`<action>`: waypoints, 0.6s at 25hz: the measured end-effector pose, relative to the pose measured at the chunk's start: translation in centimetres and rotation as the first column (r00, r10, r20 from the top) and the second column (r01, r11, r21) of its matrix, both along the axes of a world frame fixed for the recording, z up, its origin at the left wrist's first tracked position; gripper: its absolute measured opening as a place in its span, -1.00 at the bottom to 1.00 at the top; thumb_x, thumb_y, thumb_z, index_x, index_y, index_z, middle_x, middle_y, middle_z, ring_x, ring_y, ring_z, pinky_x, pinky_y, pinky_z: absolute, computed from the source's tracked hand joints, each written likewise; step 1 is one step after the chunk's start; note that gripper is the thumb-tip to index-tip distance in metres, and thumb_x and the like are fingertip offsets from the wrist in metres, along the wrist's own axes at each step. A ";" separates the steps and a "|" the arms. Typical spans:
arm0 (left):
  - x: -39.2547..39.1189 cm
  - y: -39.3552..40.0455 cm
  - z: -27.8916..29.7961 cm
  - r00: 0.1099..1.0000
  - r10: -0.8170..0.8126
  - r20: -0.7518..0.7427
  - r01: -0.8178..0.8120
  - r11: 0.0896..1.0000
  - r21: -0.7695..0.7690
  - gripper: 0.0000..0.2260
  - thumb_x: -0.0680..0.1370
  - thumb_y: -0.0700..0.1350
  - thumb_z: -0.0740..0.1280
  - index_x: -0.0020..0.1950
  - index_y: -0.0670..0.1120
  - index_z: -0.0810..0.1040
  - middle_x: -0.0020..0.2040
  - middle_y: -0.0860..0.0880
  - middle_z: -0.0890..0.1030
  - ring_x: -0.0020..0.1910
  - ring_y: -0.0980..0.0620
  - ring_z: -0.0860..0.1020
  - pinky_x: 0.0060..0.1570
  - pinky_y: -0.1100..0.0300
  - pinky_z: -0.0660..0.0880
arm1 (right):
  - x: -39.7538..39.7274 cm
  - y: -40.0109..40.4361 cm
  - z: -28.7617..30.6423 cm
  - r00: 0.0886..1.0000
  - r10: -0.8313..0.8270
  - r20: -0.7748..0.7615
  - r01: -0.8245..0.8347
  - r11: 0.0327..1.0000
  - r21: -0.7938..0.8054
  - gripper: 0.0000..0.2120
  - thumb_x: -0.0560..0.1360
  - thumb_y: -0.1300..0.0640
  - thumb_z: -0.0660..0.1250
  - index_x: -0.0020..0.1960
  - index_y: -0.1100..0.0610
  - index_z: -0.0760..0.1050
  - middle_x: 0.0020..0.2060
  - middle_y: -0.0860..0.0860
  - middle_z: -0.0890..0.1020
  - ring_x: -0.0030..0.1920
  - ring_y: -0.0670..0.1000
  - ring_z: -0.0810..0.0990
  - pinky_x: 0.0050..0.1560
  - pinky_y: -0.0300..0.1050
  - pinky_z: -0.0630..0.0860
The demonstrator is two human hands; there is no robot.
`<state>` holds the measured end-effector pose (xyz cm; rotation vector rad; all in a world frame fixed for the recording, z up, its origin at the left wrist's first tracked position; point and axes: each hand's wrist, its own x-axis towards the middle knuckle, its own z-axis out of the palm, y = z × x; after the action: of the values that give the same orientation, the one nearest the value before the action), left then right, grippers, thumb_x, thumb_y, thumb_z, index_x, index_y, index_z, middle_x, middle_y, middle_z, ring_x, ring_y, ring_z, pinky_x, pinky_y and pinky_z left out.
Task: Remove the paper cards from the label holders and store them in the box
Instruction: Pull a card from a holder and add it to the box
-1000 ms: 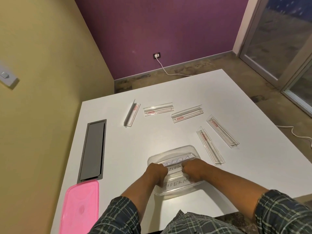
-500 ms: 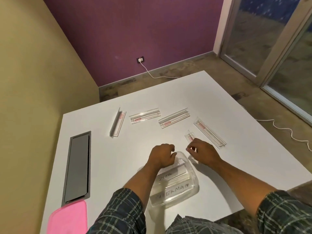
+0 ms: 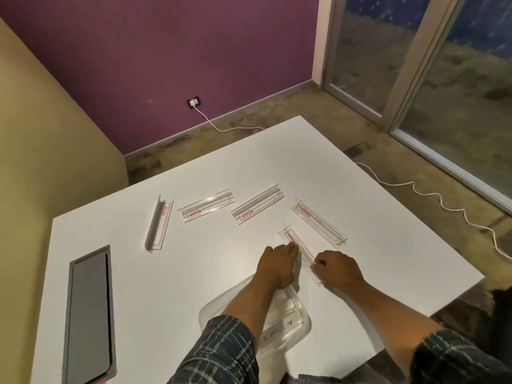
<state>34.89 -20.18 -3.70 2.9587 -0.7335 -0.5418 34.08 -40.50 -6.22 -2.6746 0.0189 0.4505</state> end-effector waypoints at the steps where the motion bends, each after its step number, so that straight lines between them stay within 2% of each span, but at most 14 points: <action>1: 0.5 -0.2 -0.2 1.000 -0.015 -0.006 0.015 1.000 0.010 -0.39 0.60 -0.08 0.20 0.62 -0.14 0.10 0.62 -0.11 0.14 0.52 -0.14 0.28 0.30 -0.09 0.32 | 0.1 -0.1 -0.2 1.000 -0.014 -0.012 0.014 1.000 0.022 -0.77 0.49 -0.12 0.32 -0.19 0.01 0.59 -0.29 -0.11 0.67 -0.22 -0.04 0.63 -0.10 -0.09 0.57; 4: 1.8 -0.3 -0.5 0.999 -0.015 -0.036 0.016 0.999 0.045 -0.31 0.58 -0.10 0.24 0.64 -0.11 -0.01 0.64 -0.06 0.00 0.57 -0.10 0.16 0.33 -0.09 0.31 | 0.5 -0.4 -0.7 0.994 -0.093 -0.065 0.101 0.985 0.138 -0.80 0.50 -0.07 0.31 -0.19 0.00 0.62 -0.34 -0.10 0.68 -0.25 -0.05 0.65 -0.13 -0.06 0.60; 6: 2.5 0.0 -0.3 0.999 -0.008 -0.031 0.010 0.999 0.050 -0.26 0.56 -0.14 0.28 0.64 -0.07 -0.06 0.65 -0.01 -0.06 0.59 -0.09 0.12 0.34 -0.08 0.33 | 1.0 -0.8 -0.9 0.984 -0.152 -0.092 0.172 0.945 0.277 -0.82 0.49 0.00 0.30 -0.23 -0.01 0.62 -0.35 -0.09 0.69 -0.29 -0.09 0.65 -0.17 -0.08 0.59; 9: 3.5 0.6 0.1 1.000 0.000 0.023 -0.001 0.999 0.052 -0.25 0.55 -0.23 0.29 0.64 -0.06 -0.05 0.65 -0.01 -0.03 0.60 -0.11 0.08 0.36 -0.07 0.32 | 1.9 -1.2 -0.7 0.962 -0.232 -0.142 0.272 0.805 0.528 -0.78 0.55 0.19 0.33 -0.20 0.04 0.67 -0.37 0.00 0.69 -0.38 -0.12 0.60 -0.33 -0.20 0.51; 12: 4.2 1.6 1.0 0.998 0.010 0.069 -0.014 0.998 0.064 -0.20 0.50 -0.27 0.38 0.64 -0.06 0.02 0.64 -0.03 0.08 0.60 -0.11 0.07 0.41 -0.07 0.26 | 3.1 -1.5 -0.5 0.927 -0.297 -0.230 0.371 0.616 0.695 -0.75 0.61 0.27 0.29 -0.16 0.17 0.68 -0.30 0.25 0.66 -0.33 0.03 0.54 -0.36 -0.19 0.41; 15: 4.9 2.4 2.4 0.996 0.016 0.092 -0.020 0.999 0.045 -0.21 0.47 -0.27 0.42 0.61 -0.06 0.11 0.60 -0.05 0.18 0.58 -0.12 0.12 0.41 -0.08 0.24 | 4.5 -2.0 0.0 0.923 -0.238 -0.302 0.385 0.540 0.749 -0.76 0.64 0.26 0.27 -0.11 0.25 0.67 -0.40 0.12 0.58 -0.37 0.07 0.45 -0.34 -0.12 0.34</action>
<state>39.79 -17.74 -1.29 3.0479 -0.7104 -0.4296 38.53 -42.55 -6.21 -1.6678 0.2801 0.4237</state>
